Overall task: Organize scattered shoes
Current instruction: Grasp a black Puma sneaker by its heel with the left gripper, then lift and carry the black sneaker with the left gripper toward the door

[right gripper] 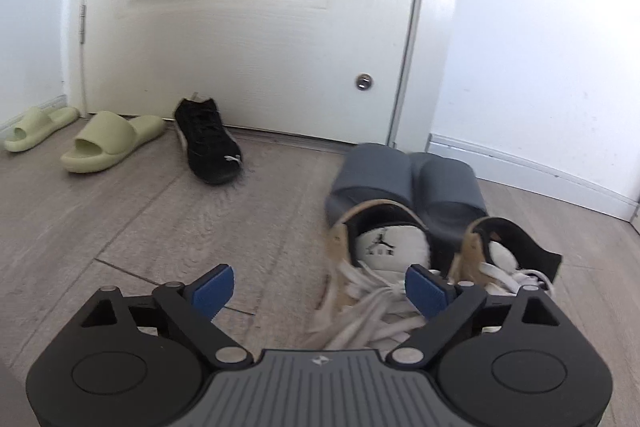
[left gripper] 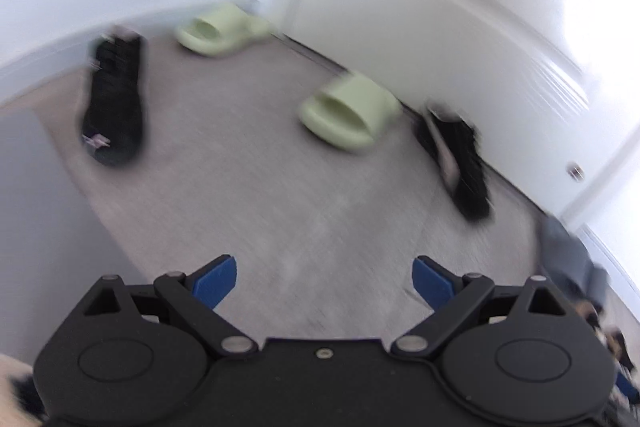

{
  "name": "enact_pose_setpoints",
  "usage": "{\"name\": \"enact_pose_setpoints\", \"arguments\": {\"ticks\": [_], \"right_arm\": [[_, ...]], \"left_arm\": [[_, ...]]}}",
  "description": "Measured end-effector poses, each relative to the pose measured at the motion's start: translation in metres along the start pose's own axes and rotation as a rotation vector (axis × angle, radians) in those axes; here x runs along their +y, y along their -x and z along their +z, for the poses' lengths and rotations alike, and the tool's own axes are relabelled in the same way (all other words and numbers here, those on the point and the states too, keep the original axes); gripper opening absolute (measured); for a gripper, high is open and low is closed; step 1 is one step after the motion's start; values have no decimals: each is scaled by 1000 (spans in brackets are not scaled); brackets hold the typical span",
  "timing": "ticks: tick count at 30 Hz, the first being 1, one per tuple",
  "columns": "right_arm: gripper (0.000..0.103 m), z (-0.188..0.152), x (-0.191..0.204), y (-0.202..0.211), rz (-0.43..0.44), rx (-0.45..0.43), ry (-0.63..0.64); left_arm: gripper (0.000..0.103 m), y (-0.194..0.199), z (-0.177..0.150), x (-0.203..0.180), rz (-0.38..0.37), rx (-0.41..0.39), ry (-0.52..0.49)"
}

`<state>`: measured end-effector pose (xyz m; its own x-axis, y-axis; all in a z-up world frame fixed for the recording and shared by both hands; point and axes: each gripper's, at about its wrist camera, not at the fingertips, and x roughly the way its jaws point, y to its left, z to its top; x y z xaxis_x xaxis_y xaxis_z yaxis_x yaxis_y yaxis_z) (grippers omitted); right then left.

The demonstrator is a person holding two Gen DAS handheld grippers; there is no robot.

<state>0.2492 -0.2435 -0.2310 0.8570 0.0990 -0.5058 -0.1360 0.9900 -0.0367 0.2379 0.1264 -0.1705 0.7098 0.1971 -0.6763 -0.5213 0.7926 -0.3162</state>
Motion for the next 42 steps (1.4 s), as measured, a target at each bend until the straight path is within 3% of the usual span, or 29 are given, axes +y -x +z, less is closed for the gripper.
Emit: {"name": "enact_pose_setpoints", "arguments": {"ticks": [5, 9, 11, 19, 25, 28, 35, 42], "right_arm": [[96, -9, 26, -7, 163, 29, -67], [96, -13, 31, -15, 255, 71, -234], [96, -15, 34, -18, 260, 87, -270], [96, -22, 40, -28, 241, 125, -248], [96, -21, 46, -29, 240, 108, -210], [96, -19, 48, -29, 252, 105, -207], [96, -18, 49, -27, 246, 85, -194], [96, -12, 43, -25, 240, 58, -233]], "left_arm": [[97, -28, 45, 35, 236, -80, 153], [97, -74, 81, 56, 492, -129, 27], [97, -87, 90, 65, 562, -141, -15], [97, -135, 123, 110, 509, -83, 145], [97, -152, 124, 128, 451, -55, 124], [97, -164, 120, 133, 391, 15, 142], [89, -170, 111, 131, 402, 35, 155], [87, -157, 92, 93, 382, 144, 185]]}}
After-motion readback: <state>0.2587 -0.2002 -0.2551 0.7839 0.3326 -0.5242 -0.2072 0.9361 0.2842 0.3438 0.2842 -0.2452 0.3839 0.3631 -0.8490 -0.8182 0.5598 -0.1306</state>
